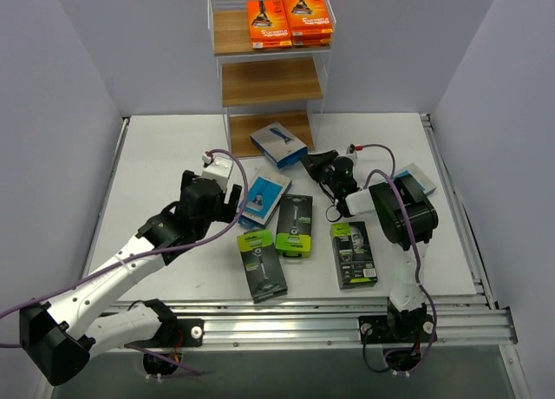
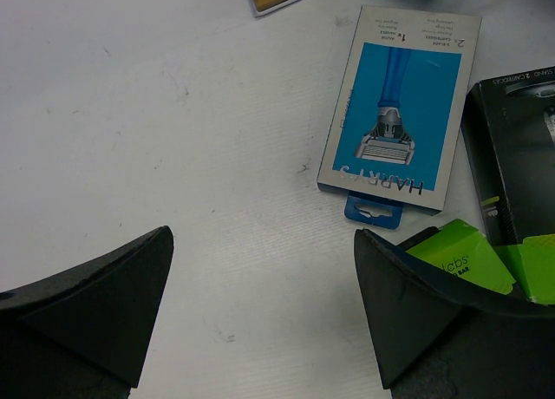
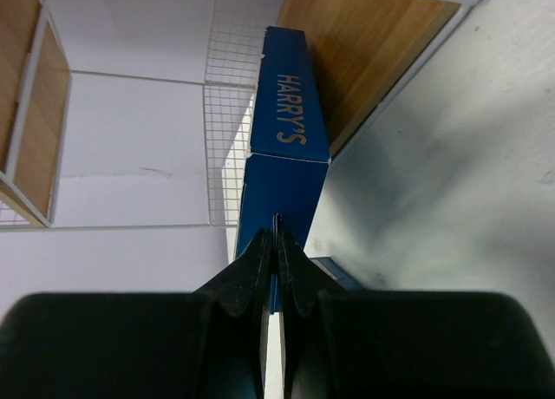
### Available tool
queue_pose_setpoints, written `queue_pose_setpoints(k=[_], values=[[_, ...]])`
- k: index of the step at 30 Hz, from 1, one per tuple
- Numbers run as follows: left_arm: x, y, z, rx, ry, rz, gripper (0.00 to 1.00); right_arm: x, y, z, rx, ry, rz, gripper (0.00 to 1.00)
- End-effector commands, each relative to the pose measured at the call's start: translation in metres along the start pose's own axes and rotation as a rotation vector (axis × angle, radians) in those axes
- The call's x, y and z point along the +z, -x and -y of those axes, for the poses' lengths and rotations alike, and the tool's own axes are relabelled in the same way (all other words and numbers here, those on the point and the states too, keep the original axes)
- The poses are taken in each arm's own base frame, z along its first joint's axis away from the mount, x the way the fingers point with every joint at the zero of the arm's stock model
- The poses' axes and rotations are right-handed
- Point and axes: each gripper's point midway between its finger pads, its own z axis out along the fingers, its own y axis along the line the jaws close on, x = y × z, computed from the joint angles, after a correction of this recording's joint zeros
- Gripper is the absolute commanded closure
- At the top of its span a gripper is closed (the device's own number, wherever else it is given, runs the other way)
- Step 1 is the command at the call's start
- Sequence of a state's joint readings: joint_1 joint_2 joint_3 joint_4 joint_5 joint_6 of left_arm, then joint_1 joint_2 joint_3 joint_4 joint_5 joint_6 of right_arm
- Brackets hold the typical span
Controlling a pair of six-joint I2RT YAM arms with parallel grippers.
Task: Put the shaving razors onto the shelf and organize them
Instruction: Grab a shaving razor with the right arm, then place the shaving razor onto shelf
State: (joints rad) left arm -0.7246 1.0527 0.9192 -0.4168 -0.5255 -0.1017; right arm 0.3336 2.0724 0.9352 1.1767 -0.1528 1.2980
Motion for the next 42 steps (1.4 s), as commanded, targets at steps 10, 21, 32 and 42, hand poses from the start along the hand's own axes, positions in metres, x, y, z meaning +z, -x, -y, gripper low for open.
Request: queue_pose_setpoints(k=[10, 21, 32, 42], values=[[-0.009, 0.022, -0.007, -0.053, 0.013, 0.057, 0.05, -0.016, 0.06, -0.089, 0.048, 0.129, 0.335, 1.0], [-0.007, 0.02, -0.006, -0.047, 0.015, 0.048, 0.06, -0.012, 0.065, -0.08, 0.077, 0.096, 0.483, 1.0], [-0.008, 0.02, -0.003, -0.049, 0.004, 0.048, 0.06, 0.008, 0.042, -0.063, 0.104, 0.028, 0.562, 1.0], [-0.01, 0.022, 0.0, -0.054, -0.014, 0.056, 0.05, 0.016, 0.047, -0.036, 0.143, -0.034, 0.612, 1.0]])
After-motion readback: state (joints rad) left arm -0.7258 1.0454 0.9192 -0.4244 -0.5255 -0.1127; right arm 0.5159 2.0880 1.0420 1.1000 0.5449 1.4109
